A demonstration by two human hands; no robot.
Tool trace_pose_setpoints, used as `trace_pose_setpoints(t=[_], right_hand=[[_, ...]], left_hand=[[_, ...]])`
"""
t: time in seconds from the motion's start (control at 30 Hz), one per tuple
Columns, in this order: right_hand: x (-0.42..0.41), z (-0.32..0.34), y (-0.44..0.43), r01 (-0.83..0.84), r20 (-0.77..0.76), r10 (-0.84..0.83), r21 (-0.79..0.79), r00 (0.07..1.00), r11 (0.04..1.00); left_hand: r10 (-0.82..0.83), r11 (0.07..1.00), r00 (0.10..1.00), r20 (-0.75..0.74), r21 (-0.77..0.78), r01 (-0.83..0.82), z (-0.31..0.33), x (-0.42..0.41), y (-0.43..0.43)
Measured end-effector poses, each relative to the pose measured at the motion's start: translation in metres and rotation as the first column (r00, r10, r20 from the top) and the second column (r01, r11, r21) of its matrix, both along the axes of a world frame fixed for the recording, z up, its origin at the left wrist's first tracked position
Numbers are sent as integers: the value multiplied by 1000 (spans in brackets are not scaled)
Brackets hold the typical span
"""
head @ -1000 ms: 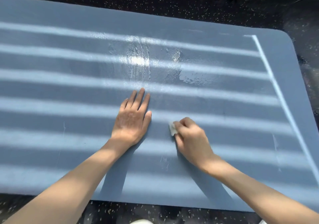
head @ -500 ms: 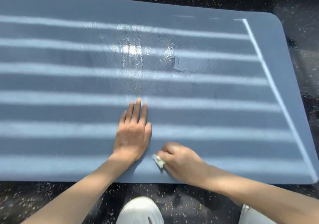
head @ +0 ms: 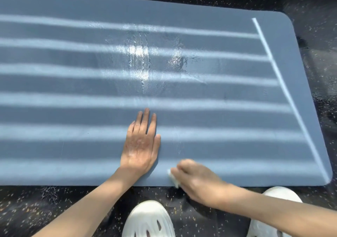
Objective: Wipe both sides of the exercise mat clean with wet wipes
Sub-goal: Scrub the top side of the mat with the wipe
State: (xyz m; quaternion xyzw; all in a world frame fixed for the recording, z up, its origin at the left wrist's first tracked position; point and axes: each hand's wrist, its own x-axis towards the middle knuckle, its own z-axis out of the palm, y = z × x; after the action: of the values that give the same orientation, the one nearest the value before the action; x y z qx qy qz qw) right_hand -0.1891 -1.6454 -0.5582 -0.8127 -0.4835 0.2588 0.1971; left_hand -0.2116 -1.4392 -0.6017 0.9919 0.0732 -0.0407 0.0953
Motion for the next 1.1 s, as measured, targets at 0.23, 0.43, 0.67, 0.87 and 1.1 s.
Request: trace_pose_setpoints(t=[0.23, 0.43, 0.67, 0.87, 1.1], right_hand=[[18, -2, -10, 77, 73, -77, -1, 994, 997], [7, 1, -30, -29, -39, 25, -93, 999, 995], [0, 5, -51, -105, 67, 106, -20, 992, 994], [47, -7, -27, 264, 160, -280, 113, 947, 958], [42, -6, -32, 188, 90, -199, 122, 976, 975]], left_hand=[[-3, 1000, 1000, 5, -6, 3, -1, 0, 1], [3, 1000, 1000, 5, 0, -3, 1, 1, 2], [0, 1000, 1000, -2, -5, 0, 1, 0, 1], [-13, 1000, 1000, 28, -12, 13, 0, -1, 1], [-19, 1000, 998, 56, -5, 19, 1, 1, 1]])
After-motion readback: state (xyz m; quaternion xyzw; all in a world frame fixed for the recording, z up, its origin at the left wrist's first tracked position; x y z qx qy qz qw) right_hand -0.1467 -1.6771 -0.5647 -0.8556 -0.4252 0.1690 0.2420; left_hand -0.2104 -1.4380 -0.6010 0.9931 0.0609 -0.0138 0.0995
